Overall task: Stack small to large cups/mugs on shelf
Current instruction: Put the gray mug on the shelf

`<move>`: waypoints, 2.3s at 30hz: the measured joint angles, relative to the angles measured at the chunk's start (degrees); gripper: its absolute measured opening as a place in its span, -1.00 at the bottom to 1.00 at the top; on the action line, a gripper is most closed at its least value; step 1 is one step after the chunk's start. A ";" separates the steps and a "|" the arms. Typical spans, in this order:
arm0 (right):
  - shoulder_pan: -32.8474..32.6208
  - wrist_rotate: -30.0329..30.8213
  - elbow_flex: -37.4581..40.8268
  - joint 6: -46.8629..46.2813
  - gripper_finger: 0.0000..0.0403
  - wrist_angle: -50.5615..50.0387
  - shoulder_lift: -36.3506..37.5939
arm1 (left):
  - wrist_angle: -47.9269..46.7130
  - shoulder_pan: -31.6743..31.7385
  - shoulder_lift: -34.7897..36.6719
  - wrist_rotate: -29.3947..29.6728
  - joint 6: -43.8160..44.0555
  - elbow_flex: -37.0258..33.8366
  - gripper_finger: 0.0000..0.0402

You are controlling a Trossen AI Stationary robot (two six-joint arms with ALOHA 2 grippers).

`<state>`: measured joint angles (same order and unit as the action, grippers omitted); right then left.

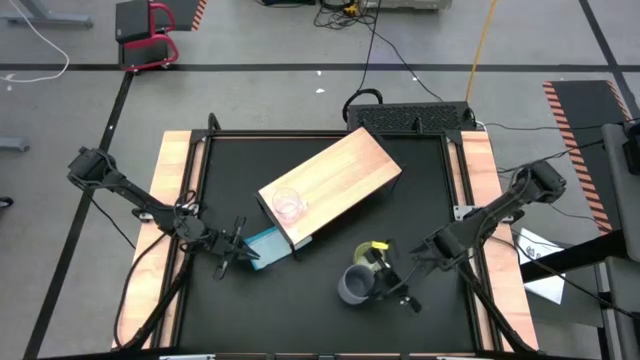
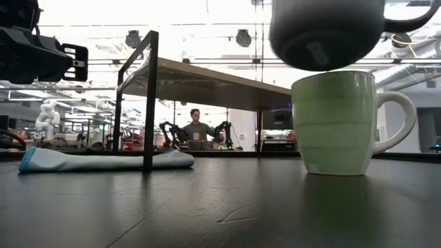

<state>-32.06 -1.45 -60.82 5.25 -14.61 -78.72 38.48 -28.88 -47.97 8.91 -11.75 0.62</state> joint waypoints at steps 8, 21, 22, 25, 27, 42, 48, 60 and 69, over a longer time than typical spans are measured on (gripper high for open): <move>-2.91 4.73 9.86 -1.56 -1.00 7.16 10.54 | -0.52 0.00 0.00 0.00 -0.02 0.00 -0.87; -4.10 6.19 23.97 -3.54 -1.00 13.59 25.47 | -0.74 0.00 -0.01 0.03 0.00 0.00 -0.87; -4.10 6.21 24.63 -3.56 -1.00 13.55 26.35 | -0.74 0.00 0.00 0.04 0.00 0.00 -0.87; -4.10 6.21 26.38 -3.63 -1.00 13.70 28.65 | -0.74 0.00 0.00 0.07 0.02 0.00 -0.87; -4.10 6.21 27.53 -3.61 -1.00 14.08 30.02 | -0.76 0.00 0.00 0.07 0.02 0.00 -0.87; -4.85 6.21 33.50 -4.17 -1.00 20.31 32.72 | -0.83 0.00 -0.01 0.11 0.02 0.00 -0.87; -6.26 6.20 35.32 -2.63 -1.00 24.52 32.81 | -0.83 -0.01 -0.01 0.11 0.02 0.00 -0.87; -5.67 6.19 35.28 -2.58 -1.00 31.83 34.14 | -0.81 -0.02 0.00 0.15 -0.61 0.00 -0.87; 0.27 5.93 29.60 -5.32 -1.00 24.91 34.83 | -0.81 -0.02 -0.02 0.17 -2.73 0.00 -0.87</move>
<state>-31.79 4.48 -31.23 -0.07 10.30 -43.89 37.67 -28.90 -47.99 9.08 -14.48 0.62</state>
